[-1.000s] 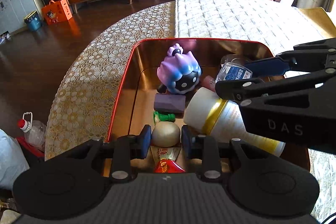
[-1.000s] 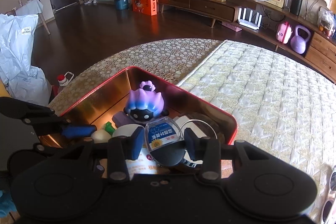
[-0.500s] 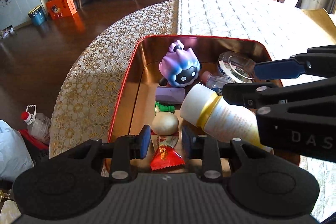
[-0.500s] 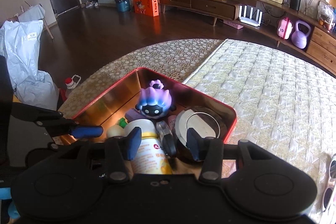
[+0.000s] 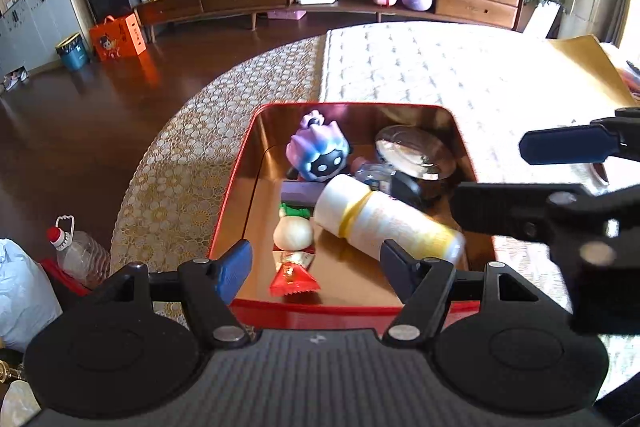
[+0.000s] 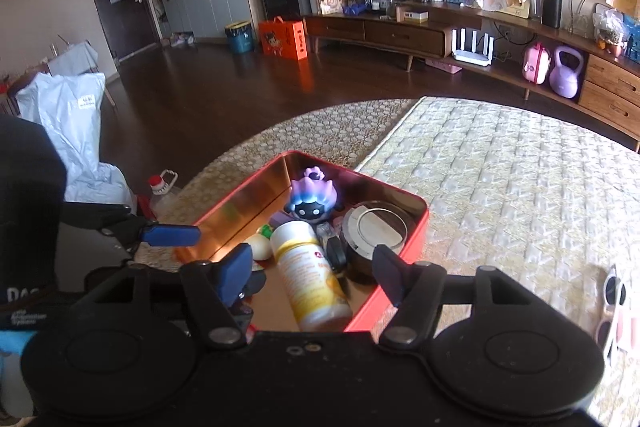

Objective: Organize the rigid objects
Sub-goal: 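Open the left tool to drop the egg item while the right tool releases the case into the box, then move both tools back from the box to the remaining items, then reach the left tool toward the white sunglasses while the right tool approaches the pink ribbed tray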

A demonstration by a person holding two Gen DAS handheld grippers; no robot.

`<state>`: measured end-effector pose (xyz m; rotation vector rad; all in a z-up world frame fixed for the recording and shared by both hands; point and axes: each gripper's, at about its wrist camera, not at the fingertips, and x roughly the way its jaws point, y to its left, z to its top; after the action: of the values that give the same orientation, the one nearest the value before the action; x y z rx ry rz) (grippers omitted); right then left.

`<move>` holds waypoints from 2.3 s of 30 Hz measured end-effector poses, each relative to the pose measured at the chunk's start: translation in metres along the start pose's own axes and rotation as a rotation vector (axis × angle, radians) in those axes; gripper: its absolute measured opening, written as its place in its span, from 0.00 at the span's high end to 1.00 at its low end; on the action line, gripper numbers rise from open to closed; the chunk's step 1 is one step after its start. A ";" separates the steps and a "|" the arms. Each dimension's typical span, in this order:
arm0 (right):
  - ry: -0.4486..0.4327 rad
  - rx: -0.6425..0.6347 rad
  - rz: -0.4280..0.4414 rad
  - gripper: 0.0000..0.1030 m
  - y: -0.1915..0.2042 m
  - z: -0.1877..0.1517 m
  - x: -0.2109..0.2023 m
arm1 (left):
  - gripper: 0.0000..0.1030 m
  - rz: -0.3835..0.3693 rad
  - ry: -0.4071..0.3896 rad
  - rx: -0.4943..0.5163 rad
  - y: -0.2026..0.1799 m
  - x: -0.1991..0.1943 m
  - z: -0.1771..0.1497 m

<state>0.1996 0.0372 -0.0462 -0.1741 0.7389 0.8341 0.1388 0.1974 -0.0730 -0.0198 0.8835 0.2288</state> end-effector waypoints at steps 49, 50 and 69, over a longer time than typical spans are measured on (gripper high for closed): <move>-0.102 0.297 -0.338 0.03 -0.216 -0.100 -0.106 | 0.21 -0.242 -0.075 0.082 -0.227 0.012 0.072; -0.097 0.300 -0.346 0.04 -0.222 -0.101 -0.102 | 0.21 -0.244 -0.077 0.090 -0.233 0.016 0.076; -0.022 0.306 -0.361 0.22 -0.268 -0.102 -0.027 | 0.21 -0.229 -0.005 0.073 -0.286 0.103 0.099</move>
<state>0.3281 -0.2024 -0.1408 -0.0209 0.7766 0.3737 0.3361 -0.0511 -0.1110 -0.0522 0.8766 -0.0179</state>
